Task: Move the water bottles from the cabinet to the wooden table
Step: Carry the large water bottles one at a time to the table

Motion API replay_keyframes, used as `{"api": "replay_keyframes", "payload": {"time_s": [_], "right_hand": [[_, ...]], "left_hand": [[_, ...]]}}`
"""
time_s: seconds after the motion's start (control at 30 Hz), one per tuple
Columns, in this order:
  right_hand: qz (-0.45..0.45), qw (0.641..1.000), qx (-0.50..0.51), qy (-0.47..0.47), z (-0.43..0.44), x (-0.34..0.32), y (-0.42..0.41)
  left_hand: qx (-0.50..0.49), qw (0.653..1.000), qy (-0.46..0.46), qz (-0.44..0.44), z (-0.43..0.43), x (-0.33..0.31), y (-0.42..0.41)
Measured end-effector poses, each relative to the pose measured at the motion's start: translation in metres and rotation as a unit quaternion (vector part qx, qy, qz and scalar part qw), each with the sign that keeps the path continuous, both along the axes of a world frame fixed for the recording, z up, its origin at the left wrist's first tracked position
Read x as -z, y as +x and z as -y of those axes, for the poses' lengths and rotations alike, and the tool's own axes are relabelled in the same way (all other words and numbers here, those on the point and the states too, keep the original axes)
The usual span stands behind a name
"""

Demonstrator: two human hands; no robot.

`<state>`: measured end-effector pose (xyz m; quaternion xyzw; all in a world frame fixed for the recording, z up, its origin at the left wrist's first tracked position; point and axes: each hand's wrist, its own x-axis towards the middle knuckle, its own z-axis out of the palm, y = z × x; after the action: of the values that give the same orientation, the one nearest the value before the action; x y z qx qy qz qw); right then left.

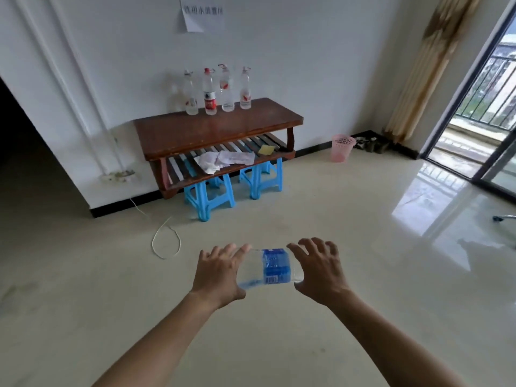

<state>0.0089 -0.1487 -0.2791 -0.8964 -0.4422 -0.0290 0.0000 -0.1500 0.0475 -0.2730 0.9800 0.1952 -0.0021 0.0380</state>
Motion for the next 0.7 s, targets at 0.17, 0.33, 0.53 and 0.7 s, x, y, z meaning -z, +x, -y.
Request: {"api": "replay_keyframes", "payload": {"time_s": [0.17,0.33,0.53,0.7], "right_hand": [[0.019,0.999,0.017,0.019,-0.085,-0.024,0.075],[0.006,1.000,0.012,0.028,-0.173,-0.013,0.158],[-0.013,0.999,-0.013,0.040,-0.305,0.023,0.276],[-0.011,0.997,-0.061,0.051,-0.442,0.015,0.368]], "left_hand": [[0.002,0.999,0.023,0.038,-0.089,-0.021,0.077],[0.009,0.999,0.027,0.036,-0.177,-0.011,0.159],[-0.012,0.999,0.038,-0.007,-0.296,0.006,0.268],[-0.057,0.997,0.051,-0.011,-0.412,-0.016,0.343]]}}
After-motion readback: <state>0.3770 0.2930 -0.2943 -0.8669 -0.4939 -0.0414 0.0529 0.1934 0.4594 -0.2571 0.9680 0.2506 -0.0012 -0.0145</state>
